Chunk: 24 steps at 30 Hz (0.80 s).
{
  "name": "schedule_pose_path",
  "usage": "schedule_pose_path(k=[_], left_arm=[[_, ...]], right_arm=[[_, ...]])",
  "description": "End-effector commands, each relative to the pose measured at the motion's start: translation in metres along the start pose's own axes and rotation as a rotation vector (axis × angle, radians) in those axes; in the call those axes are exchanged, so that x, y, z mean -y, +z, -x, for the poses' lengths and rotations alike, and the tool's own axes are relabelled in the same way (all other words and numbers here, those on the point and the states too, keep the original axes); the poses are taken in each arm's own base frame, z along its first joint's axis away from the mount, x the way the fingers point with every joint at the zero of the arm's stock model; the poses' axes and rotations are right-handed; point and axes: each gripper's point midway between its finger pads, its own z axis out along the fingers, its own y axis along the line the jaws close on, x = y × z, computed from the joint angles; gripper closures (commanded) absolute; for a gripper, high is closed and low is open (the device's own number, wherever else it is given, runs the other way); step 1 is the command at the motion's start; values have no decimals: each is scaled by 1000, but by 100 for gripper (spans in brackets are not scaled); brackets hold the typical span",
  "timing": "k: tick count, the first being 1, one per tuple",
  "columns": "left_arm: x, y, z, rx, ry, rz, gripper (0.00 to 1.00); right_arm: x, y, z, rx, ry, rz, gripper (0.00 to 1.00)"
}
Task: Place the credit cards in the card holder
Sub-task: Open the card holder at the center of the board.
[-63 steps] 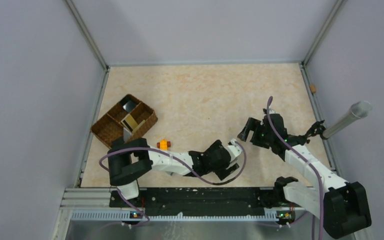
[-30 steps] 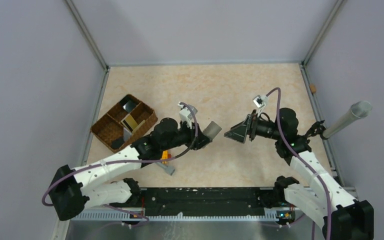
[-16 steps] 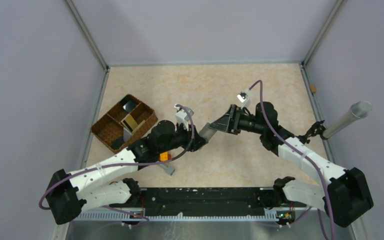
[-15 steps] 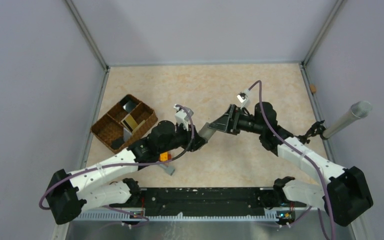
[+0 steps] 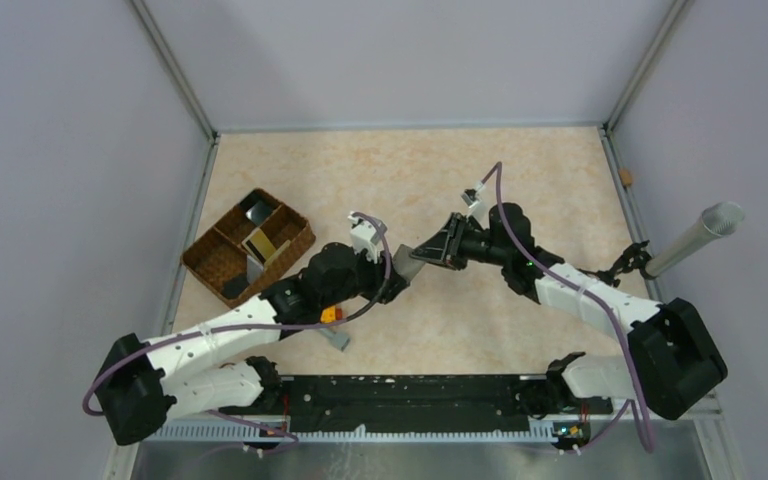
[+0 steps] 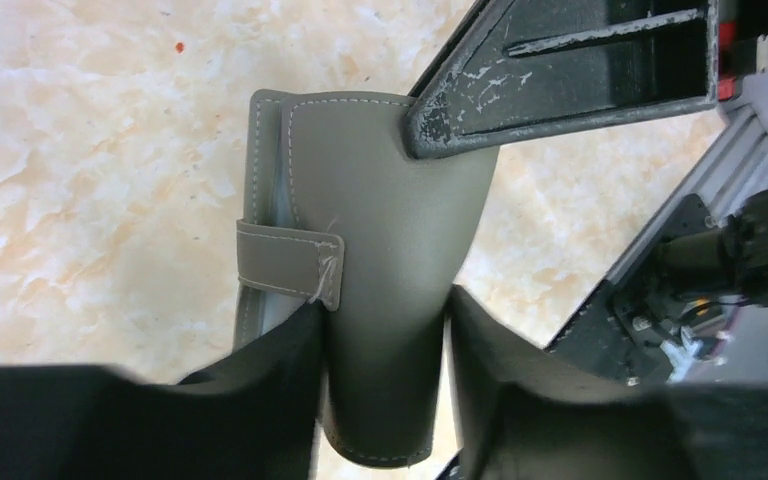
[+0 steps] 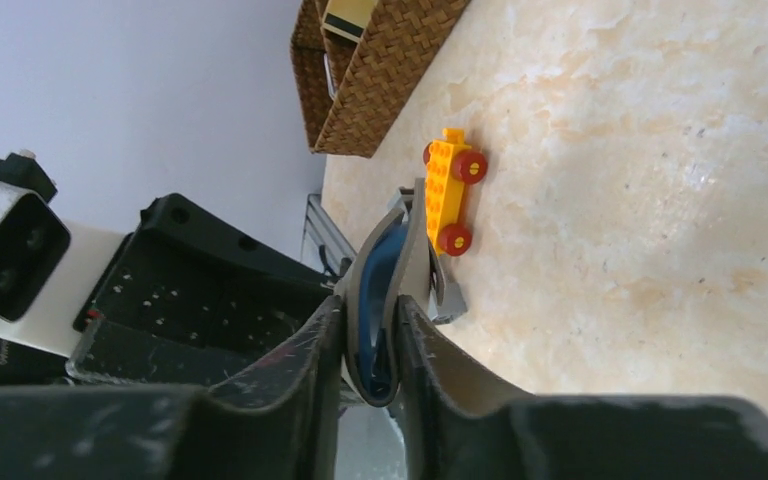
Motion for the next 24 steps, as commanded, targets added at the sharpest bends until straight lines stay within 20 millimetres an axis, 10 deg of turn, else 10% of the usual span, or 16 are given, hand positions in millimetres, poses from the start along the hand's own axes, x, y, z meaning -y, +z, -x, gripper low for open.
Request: schedule_pose_path(k=[1, 4, 19, 21, 24], left_arm=[[-9, 2, 13, 25, 67, 62, 43], [-31, -3, 16, 16, 150, 219, 2], [-5, 41, 0, 60, 565, 543, 1], [-11, 43, 2, 75, 588, 618, 9], [-14, 47, 0, 80, 629, 663, 53]], right_arm=[[-17, 9, 8, 3, -28, 52, 85], [2, 10, 11, 26, -13, -43, 100], [33, 0, 29, 200, 120, -213, 100], [31, -2, 30, 201, 118, -212, 100], [28, -3, 32, 210, 114, -205, 100]])
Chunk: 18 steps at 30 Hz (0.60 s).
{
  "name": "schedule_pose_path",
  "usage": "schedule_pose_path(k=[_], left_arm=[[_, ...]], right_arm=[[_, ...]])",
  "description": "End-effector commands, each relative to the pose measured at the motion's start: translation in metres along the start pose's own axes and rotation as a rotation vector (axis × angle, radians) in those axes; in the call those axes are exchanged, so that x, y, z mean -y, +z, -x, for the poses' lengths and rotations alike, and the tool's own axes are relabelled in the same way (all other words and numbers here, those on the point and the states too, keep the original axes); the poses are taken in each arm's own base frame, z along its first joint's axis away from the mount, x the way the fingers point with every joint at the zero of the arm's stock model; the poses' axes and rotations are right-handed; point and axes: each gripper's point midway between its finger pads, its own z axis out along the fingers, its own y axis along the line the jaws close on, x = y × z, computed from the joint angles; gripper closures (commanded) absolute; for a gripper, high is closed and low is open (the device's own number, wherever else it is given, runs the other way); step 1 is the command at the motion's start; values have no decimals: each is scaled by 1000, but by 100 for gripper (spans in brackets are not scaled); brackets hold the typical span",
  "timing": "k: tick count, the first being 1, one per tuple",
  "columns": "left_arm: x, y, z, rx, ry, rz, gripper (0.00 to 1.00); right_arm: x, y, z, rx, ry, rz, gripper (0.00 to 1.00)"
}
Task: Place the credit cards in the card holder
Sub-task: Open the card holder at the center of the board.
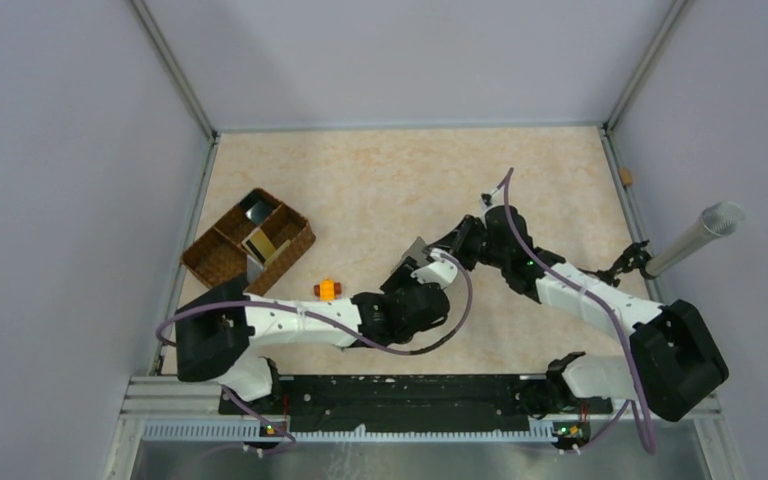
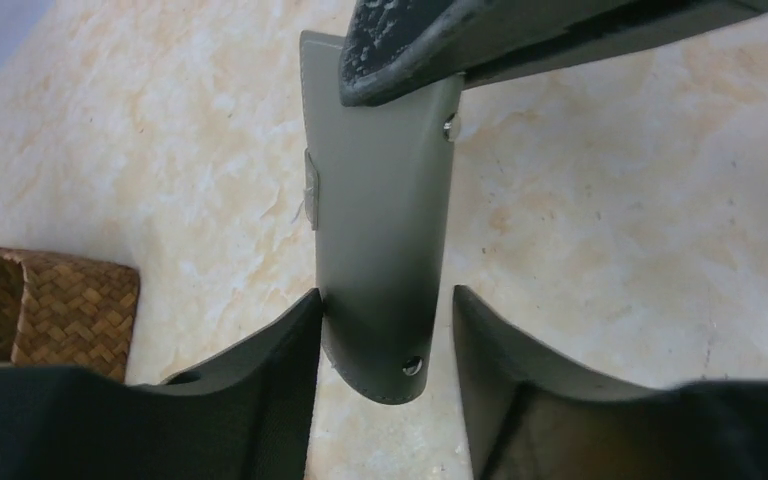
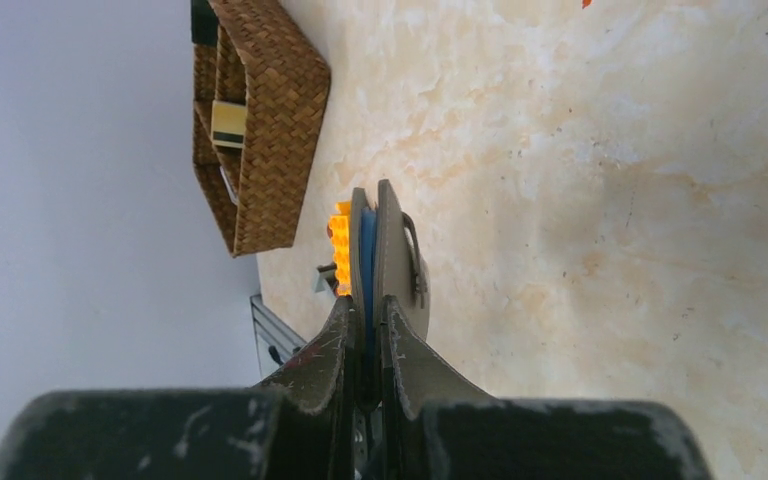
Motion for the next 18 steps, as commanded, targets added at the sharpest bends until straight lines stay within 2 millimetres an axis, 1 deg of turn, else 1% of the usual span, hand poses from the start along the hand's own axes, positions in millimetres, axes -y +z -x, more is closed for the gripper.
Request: schedule_pose_path(k=[1, 2, 3, 5, 6, 7, 8, 11, 13, 15, 16, 18], left_arm=[[-11, 1, 30, 94, -26, 138, 67], [-11, 1, 31, 97, -29, 137, 78], [-11, 1, 30, 96, -35, 135, 85], [-12, -3, 30, 99, -69, 118, 97], [-13, -5, 30, 100, -93, 104, 100], [-11, -7, 29, 96, -125, 72, 100], [-11, -8, 29, 89, -162, 40, 100], [-10, -14, 30, 59, -284, -92, 100], [-10, -18, 34, 39, -366, -205, 100], [-11, -24, 38, 18, -441, -331, 100], [-13, -28, 41, 12, -470, -384, 100], [-21, -37, 49, 9, -510, -475, 100]], right_arm=[[-25, -9, 11, 51, -5, 63, 100], [-25, -10, 13, 58, -15, 62, 94], [-25, -12, 15, 64, -36, 54, 85], [-22, -17, 25, 87, -81, 27, 60], [-21, -22, 31, 106, -104, 17, 48], [-13, -28, 37, 117, -123, -11, 40], [-10, -34, 43, 135, -133, -17, 34], [-2, -55, 61, 183, -187, 0, 26], [-1, -67, 66, 200, -265, 35, 20], [-7, -77, 60, 184, -376, 103, 18], [-15, -81, 56, 175, -447, 158, 18], [-33, -91, 37, 117, -579, 292, 19]])
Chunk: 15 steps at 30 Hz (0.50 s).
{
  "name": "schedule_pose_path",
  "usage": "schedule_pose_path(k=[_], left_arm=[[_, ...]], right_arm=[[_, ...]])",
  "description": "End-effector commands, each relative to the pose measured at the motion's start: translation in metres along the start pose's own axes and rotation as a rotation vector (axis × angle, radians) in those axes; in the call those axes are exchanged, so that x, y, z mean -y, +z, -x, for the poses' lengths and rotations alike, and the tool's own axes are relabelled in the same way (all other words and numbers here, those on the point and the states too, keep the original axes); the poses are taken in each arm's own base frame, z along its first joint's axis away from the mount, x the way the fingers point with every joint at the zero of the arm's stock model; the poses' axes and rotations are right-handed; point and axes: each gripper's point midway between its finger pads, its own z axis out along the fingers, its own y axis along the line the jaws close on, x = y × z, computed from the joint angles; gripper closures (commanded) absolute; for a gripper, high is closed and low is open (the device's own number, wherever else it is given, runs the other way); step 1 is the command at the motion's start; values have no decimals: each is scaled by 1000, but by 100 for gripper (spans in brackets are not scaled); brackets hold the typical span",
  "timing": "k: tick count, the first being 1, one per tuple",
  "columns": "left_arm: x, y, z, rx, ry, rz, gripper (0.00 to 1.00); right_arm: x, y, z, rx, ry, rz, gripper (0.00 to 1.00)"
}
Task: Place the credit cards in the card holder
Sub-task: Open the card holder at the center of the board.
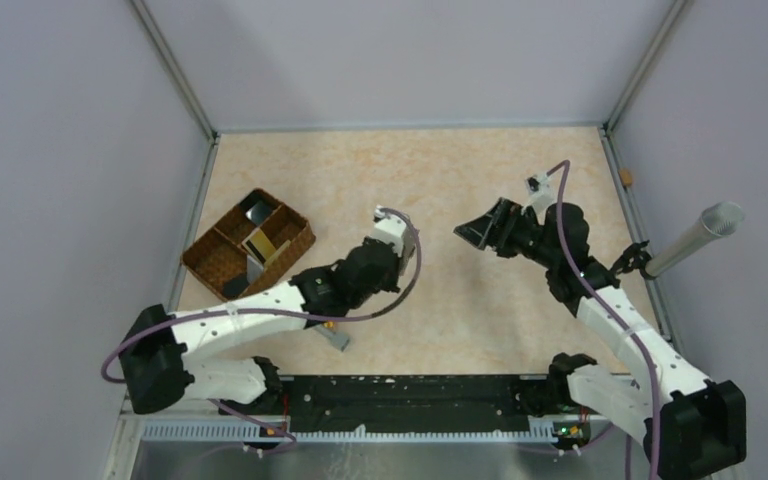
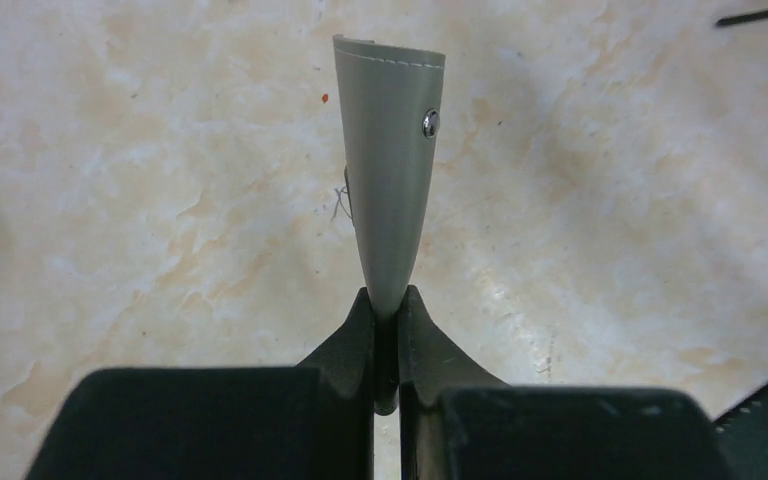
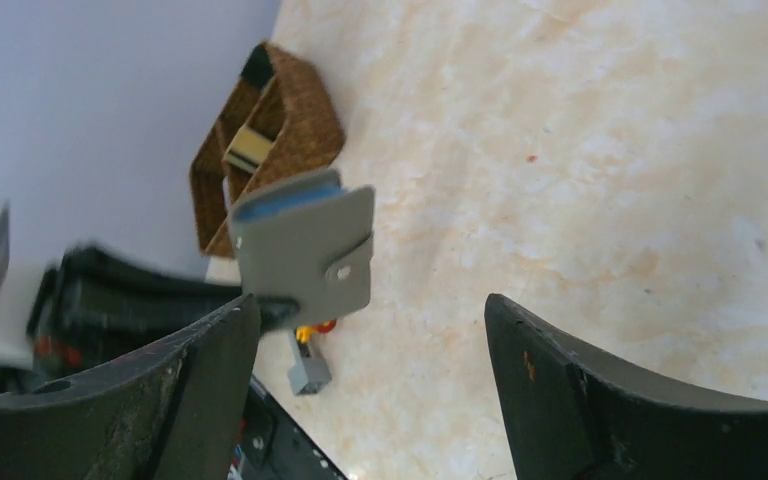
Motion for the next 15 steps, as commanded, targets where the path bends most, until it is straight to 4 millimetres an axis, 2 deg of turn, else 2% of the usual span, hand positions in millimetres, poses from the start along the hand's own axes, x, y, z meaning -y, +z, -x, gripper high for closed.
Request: schedule_pose_path(k=[1, 5, 8, 12, 15], left_arm=[[24, -28, 19, -56, -154, -319, 100], [32, -60, 37, -127, -228, -578, 100], [39, -83, 45, -188, -268, -745, 100], [45, -106, 50, -229, -271, -896, 100], [46, -120, 51, -244, -269, -981, 100]], right_arm=[[-50, -27, -24, -89, -320, 353, 21], [-88, -58, -43, -135, -424, 617, 25], [-110, -70, -48, -166, -473, 710, 30], [-122, -70, -56, -237, -531, 752, 37], [-121, -65, -63, -307, -531, 768, 39]])
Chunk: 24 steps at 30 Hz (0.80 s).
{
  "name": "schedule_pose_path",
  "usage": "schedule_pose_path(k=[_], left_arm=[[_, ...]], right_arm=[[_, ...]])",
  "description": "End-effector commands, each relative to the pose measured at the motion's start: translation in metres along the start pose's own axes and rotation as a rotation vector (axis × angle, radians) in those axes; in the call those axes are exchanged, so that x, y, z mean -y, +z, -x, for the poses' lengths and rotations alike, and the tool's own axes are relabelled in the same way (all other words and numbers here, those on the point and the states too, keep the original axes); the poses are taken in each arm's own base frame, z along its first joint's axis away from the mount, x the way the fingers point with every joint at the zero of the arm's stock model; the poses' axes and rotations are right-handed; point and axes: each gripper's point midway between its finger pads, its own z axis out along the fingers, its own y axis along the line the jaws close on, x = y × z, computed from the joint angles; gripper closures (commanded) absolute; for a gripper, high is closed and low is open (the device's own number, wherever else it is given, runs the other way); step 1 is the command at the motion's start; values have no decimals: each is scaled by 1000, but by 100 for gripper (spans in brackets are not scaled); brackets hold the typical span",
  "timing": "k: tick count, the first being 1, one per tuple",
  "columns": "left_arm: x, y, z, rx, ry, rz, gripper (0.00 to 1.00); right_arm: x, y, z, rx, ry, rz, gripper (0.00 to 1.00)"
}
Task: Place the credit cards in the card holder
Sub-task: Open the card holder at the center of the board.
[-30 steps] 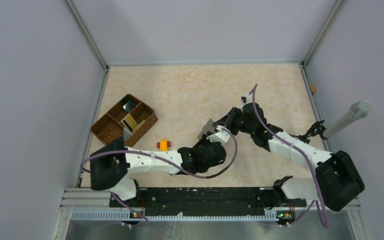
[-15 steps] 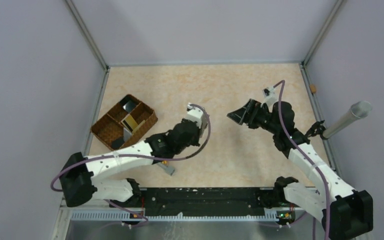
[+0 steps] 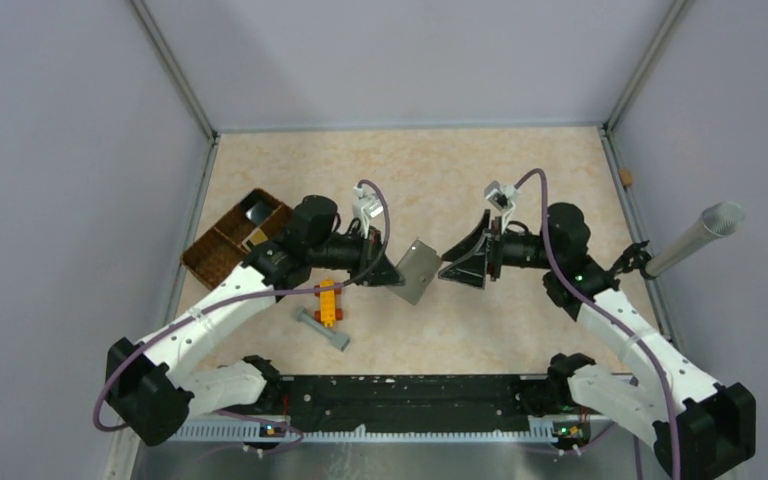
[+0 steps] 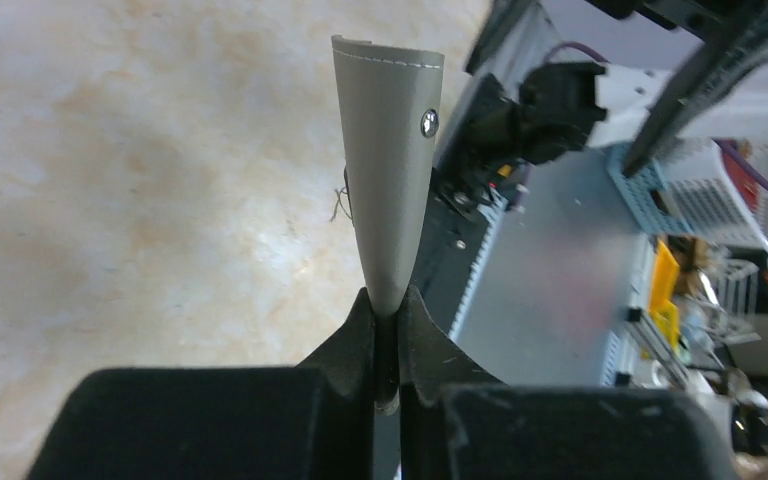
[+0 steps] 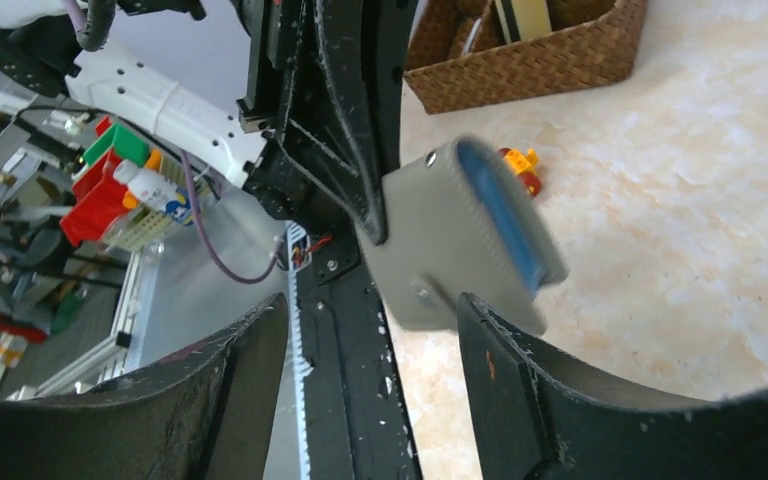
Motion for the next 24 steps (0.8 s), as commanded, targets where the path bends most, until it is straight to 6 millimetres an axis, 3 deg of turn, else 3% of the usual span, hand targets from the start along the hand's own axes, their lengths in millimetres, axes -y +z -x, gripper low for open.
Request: schedule_pose_path(k=[1, 6, 12, 14, 18, 24], left_arm=[[51, -23, -3, -76, 33, -283, 100], [62, -32, -10, -125, 12, -379, 100], [66, -38, -4, -95, 14, -389, 100], [67, -39, -1, -90, 3, -389, 100], [60, -38, -3, -97, -9, -365, 100], [37, -35, -10, -118, -56, -264, 100]], right_arm=[[-17, 8, 6, -64, -101, 117, 39], [-25, 14, 1, -106, -95, 196, 43], [-31, 18, -18, -175, -63, 262, 51], [-23, 20, -18, -163, -65, 201, 54], [-8, 17, 2, -84, -130, 26, 49], [-18, 6, 43, 32, -223, -79, 31]])
